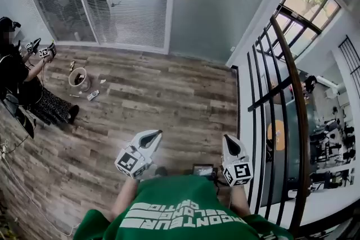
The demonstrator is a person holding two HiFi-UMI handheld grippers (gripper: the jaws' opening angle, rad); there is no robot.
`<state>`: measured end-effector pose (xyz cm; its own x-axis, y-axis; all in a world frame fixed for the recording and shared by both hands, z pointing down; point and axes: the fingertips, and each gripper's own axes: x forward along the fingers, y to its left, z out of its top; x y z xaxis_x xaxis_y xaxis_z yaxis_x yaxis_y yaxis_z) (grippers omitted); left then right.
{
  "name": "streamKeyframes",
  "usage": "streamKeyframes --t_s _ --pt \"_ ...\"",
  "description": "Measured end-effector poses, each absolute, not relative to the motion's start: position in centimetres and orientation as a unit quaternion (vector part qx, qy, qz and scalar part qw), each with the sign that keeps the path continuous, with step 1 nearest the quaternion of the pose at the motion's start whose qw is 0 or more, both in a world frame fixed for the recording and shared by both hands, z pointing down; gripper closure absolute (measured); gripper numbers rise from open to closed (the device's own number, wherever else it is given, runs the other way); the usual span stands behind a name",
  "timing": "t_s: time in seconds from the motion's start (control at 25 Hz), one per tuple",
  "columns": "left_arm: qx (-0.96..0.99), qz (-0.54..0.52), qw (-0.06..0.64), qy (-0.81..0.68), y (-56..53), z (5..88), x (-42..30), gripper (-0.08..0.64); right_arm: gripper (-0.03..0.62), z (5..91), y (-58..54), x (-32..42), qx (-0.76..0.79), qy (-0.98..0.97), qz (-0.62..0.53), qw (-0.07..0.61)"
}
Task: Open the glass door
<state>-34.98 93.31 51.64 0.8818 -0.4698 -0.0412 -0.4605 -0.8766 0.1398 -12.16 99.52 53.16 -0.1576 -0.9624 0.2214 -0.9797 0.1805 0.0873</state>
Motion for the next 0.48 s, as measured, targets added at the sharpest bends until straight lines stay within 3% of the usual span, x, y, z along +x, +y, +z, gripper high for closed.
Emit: streamKeyframes --t_s 0.48 --pt "0.976 -0.031 0.081 -0.199 93.4 52.4 -34.2 0.546 0.600 52.8 103.9 -10.0 0.693 -0.706 0.073 0.127"
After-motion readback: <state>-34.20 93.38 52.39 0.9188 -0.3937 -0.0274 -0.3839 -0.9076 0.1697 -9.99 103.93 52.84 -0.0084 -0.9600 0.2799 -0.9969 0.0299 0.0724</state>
